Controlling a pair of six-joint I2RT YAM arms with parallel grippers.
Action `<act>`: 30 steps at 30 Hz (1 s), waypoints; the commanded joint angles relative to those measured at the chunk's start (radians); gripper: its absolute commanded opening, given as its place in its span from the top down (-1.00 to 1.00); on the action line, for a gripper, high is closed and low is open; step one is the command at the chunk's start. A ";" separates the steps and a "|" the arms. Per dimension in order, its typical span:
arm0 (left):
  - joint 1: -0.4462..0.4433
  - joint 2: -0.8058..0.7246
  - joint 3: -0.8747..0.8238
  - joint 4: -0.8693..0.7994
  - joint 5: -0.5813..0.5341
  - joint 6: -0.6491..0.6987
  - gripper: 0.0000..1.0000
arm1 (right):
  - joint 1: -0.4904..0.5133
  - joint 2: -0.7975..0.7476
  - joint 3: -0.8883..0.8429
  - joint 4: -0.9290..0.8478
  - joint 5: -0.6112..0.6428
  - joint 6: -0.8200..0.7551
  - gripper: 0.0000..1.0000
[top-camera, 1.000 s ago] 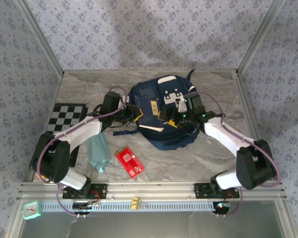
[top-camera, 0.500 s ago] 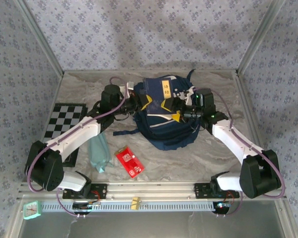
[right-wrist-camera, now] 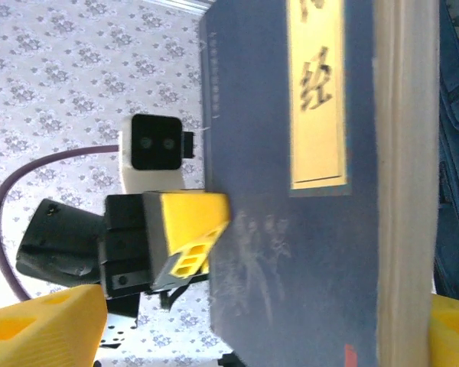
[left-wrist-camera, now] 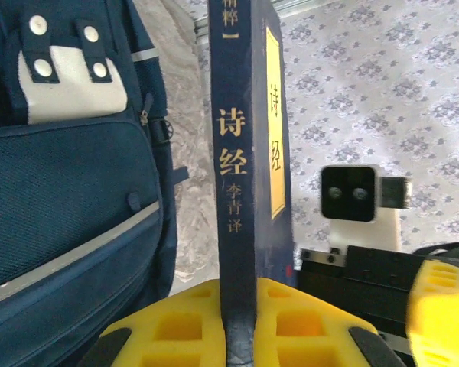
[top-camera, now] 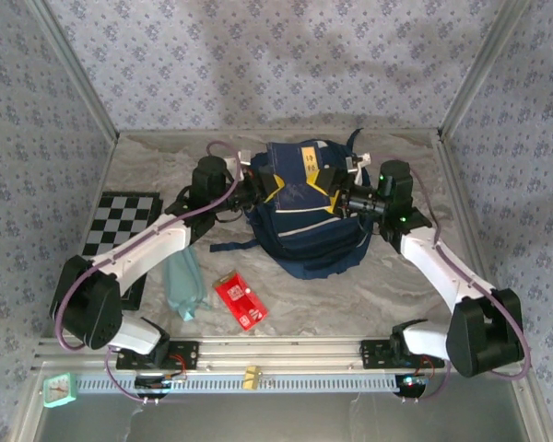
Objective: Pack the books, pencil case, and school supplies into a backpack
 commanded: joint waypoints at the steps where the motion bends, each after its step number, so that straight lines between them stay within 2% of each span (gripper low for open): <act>1: 0.001 0.008 0.034 -0.016 -0.007 0.066 1.00 | -0.011 -0.026 0.023 -0.082 -0.018 -0.069 -0.59; 4: -0.004 0.020 0.028 -0.006 0.002 0.073 1.00 | -0.012 -0.012 0.023 -0.087 -0.011 -0.096 -0.17; 7: -0.005 0.029 0.025 0.009 0.017 0.072 1.00 | -0.014 0.005 0.037 -0.114 -0.007 -0.117 0.12; 13: -0.025 0.020 0.033 -0.042 0.009 0.157 1.00 | -0.012 0.005 0.064 -0.244 0.044 -0.204 0.98; 16: -0.029 0.019 0.034 -0.034 0.023 0.168 0.87 | -0.015 -0.007 0.073 -0.283 0.050 -0.227 1.00; 20: -0.029 0.009 0.040 -0.120 -0.014 0.288 0.40 | -0.017 -0.060 0.092 -0.450 0.118 -0.332 1.00; 24: -0.039 -0.018 0.037 -0.259 -0.107 0.556 0.00 | -0.038 -0.137 0.099 -0.627 0.194 -0.401 1.00; 27: -0.095 -0.014 0.056 -0.376 -0.250 0.827 -0.20 | -0.064 -0.209 0.093 -0.763 0.272 -0.443 1.00; 30: -0.131 0.016 0.048 -0.387 -0.341 0.997 -0.32 | -0.097 -0.276 0.076 -0.860 0.319 -0.425 1.00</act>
